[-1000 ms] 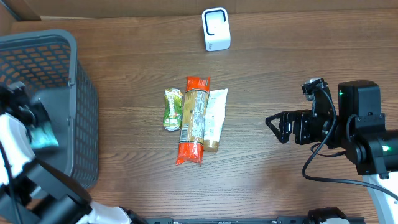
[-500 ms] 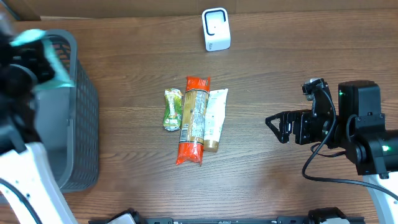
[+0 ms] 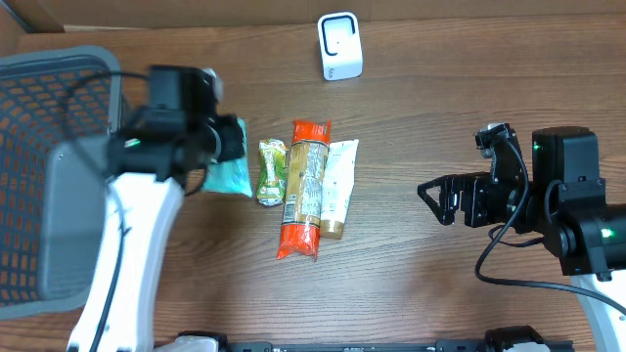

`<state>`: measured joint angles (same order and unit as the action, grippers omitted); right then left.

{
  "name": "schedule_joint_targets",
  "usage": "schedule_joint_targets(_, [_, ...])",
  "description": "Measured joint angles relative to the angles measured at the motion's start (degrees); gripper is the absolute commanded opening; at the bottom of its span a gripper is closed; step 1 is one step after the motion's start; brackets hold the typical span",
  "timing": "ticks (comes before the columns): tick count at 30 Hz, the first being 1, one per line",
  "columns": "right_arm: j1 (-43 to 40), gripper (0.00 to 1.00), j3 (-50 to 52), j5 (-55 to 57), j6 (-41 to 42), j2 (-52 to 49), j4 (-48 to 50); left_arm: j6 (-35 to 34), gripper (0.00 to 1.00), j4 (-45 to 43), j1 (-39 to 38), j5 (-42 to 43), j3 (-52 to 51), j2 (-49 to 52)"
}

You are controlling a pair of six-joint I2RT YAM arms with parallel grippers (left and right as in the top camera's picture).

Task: Scan the item barcode
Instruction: 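Place the mint-green packet left of the yellow pouch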

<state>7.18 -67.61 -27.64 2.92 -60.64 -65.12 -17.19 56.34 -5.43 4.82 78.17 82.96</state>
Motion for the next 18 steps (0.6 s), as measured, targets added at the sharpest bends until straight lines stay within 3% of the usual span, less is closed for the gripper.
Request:
schedule_joint_targets(9, [0.0, 1.0, 0.0, 0.0, 0.02, -0.02, -0.04, -2.67, 0.06, -15.65, -0.17, -4.92, -14.97, 8.35])
schedule_joint_targets(11, [0.0, 1.0, 0.0, 0.02, 0.04, 0.0, -0.04, -1.99, 0.23, -17.92, -0.17, -5.14, -15.91, 10.16])
schedule_joint_targets(13, [0.0, 1.0, 0.0, 0.0, 0.02, 0.0, -0.07, -1.42, 0.56, -18.71, -0.17, -5.09, -16.06, 11.89])
schedule_joint_targets(14, [0.0, 1.0, 0.0, 0.0, 0.02, 0.0, -0.04, -1.33, 0.65, -18.8, -0.17, -5.03, -16.06, 12.63])
schedule_joint_targets(18, [0.0, 1.0, 0.0, 0.0, 0.02, 0.0, -0.02, -0.81, 0.76, -18.91, -0.17, -5.07, -16.11, 13.29])
